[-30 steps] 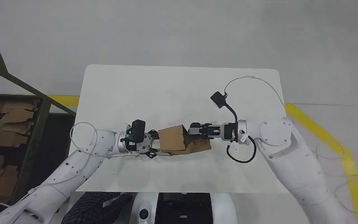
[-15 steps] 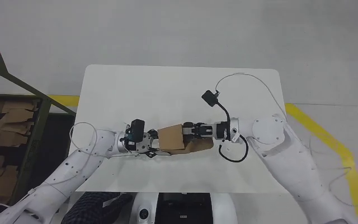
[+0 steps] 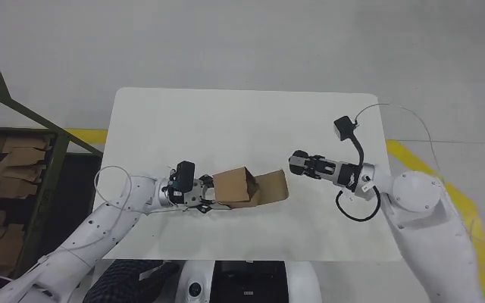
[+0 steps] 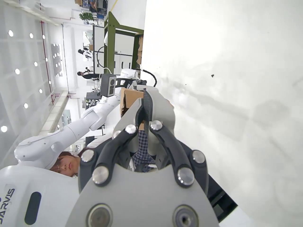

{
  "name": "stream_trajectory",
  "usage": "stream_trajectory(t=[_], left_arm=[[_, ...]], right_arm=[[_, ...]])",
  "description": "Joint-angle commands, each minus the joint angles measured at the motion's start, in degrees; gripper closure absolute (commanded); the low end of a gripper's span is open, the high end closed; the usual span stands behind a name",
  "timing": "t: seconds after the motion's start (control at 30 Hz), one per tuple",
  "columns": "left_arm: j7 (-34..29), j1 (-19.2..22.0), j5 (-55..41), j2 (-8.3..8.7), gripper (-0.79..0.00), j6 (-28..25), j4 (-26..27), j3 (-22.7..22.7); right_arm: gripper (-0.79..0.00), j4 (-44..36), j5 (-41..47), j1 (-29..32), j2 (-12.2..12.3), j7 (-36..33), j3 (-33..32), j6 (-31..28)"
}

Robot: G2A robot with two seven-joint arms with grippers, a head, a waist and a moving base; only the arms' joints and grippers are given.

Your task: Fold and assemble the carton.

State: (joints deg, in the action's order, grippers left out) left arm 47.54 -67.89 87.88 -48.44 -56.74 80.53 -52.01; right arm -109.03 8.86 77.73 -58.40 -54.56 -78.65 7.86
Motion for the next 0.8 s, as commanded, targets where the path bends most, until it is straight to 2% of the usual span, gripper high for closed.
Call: stream_trajectory(t=[0.0,0.27,0.47,0.77], left_arm=[[0.1,0.0,-0.4,0.02,-0.317,0.1,0.0,-0.2],[-0.2,-0.1,-2.6,0.02,-0.314,-0.2,0.2,-0.7],[-0.9,0.0,-2.4,-0.10,-0.311,-0.9,0.2,-0.7],[-1.9,0.6,-1.9,-0.32,-0.308,-1.3,0.4,0.5]], right_arm=[[0.000,1.2,0.8,1.6,0.1,-0.3,-0.5,0.3],[0.000,7.8,6.1,1.4,-0.5,-2.7,4.1,-3.0],[0.000,10.9,9.3,-2.0,-1.4,-4.2,9.4,-6.5],[0.000,13.7,9.1,-6.7,-2.4,-4.0,14.2,-7.2]])
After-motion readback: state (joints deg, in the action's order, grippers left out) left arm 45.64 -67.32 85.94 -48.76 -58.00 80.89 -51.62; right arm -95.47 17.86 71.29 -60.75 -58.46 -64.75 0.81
